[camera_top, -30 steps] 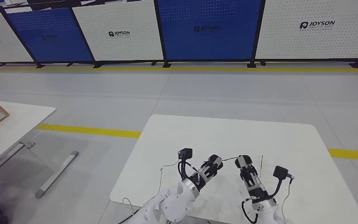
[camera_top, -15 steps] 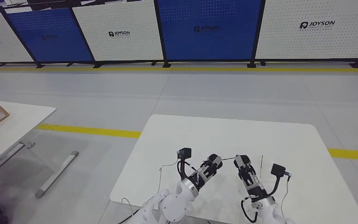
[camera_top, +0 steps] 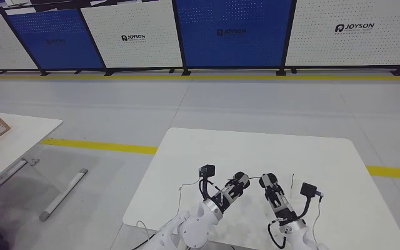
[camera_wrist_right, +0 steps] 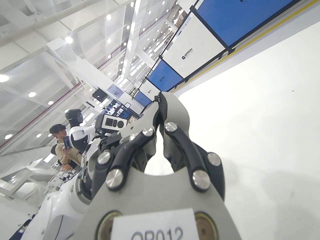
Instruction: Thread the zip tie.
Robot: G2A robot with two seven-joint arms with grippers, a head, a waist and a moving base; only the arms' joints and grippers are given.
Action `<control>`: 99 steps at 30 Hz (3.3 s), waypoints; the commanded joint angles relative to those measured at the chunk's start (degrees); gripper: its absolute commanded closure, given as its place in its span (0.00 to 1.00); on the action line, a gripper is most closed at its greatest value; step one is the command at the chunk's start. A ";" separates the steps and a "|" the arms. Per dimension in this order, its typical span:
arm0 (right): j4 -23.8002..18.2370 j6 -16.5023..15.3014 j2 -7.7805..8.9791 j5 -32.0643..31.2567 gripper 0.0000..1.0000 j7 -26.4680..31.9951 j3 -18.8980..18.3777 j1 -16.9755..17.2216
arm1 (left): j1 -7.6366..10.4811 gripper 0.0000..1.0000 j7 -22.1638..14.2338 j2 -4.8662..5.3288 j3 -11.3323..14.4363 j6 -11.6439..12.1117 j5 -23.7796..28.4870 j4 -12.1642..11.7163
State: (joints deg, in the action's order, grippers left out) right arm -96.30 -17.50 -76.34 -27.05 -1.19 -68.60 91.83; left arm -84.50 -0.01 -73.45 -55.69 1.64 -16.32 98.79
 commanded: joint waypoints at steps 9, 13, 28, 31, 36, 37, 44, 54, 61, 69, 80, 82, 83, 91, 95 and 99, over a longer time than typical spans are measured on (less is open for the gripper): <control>-0.10 0.49 0.08 -0.99 1.00 -1.10 -0.50 0.26 | -0.51 0.35 -1.19 0.15 -0.02 -0.23 -0.79 0.27; -0.55 1.84 0.05 -2.45 1.00 -1.87 -0.29 0.63 | -0.46 0.34 -1.38 0.16 0.13 -0.65 -1.37 0.10; -0.92 3.85 0.08 -5.21 1.00 -2.35 -0.19 0.92 | -0.69 0.70 -0.42 0.21 -0.67 -0.94 -1.56 -0.16; -0.99 3.84 0.10 -5.37 1.00 -2.15 -0.16 0.97 | -0.58 0.75 -0.53 0.19 -0.69 -0.90 -1.31 -0.33; -1.07 3.86 0.11 -5.48 1.00 -2.25 -0.22 1.08 | -0.49 0.87 -0.33 0.15 -0.73 -0.87 -1.20 -0.44; -1.10 3.87 0.12 -5.48 1.00 -2.28 -0.27 1.11 | -0.48 0.87 -0.35 0.15 -0.74 -0.92 -1.23 -0.45; -1.37 3.80 0.18 -5.68 1.00 -2.12 -0.47 1.23 | -0.47 0.99 -0.60 0.16 -0.72 -1.11 -1.59 -0.50; -1.66 3.28 0.31 -5.48 0.86 -0.49 -0.60 1.31 | -0.60 1.00 -0.91 0.11 -0.38 -0.48 -1.18 0.01; -1.79 1.51 0.44 -3.97 0.00 0.15 -1.02 1.60 | -0.75 1.00 -0.16 -0.01 -1.15 -0.94 1.71 0.39; -0.76 2.48 0.55 -3.52 0.00 -0.69 -2.16 2.18 | -0.85 1.00 0.93 -0.32 -1.83 -1.55 6.30 1.36; 0.13 4.50 0.76 -9.08 0.00 -0.28 -2.37 1.28 | -1.10 1.00 -0.33 -0.60 -1.98 -1.77 12.64 2.03; 0.92 3.87 0.84 -10.72 0.00 -0.30 -2.20 1.01 | -0.89 1.00 -0.79 -0.64 -2.70 -2.20 15.06 2.18; 1.26 3.62 0.93 -11.84 0.00 -0.09 -2.33 0.78 | -0.92 1.00 -0.97 -0.68 -2.87 -2.34 16.19 2.26; 2.21 2.95 1.31 -16.67 0.00 1.88 -2.34 0.09 | -0.49 1.00 -2.94 -0.62 -3.58 -2.20 18.28 2.65; 2.21 2.95 1.31 -16.67 0.00 1.88 -2.34 0.09 | -0.49 1.00 -2.94 -0.62 -3.58 -2.20 18.28 2.65; 2.76 4.07 1.39 -20.03 0.00 2.96 -1.79 -0.76 | -0.44 1.00 -4.68 -0.68 -3.21 -2.27 20.36 2.58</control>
State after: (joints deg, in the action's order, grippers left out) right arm -93.67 -13.71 -74.98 -45.34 1.51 -70.68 91.48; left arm -84.98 -3.70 -74.09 -59.04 -0.58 2.74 101.37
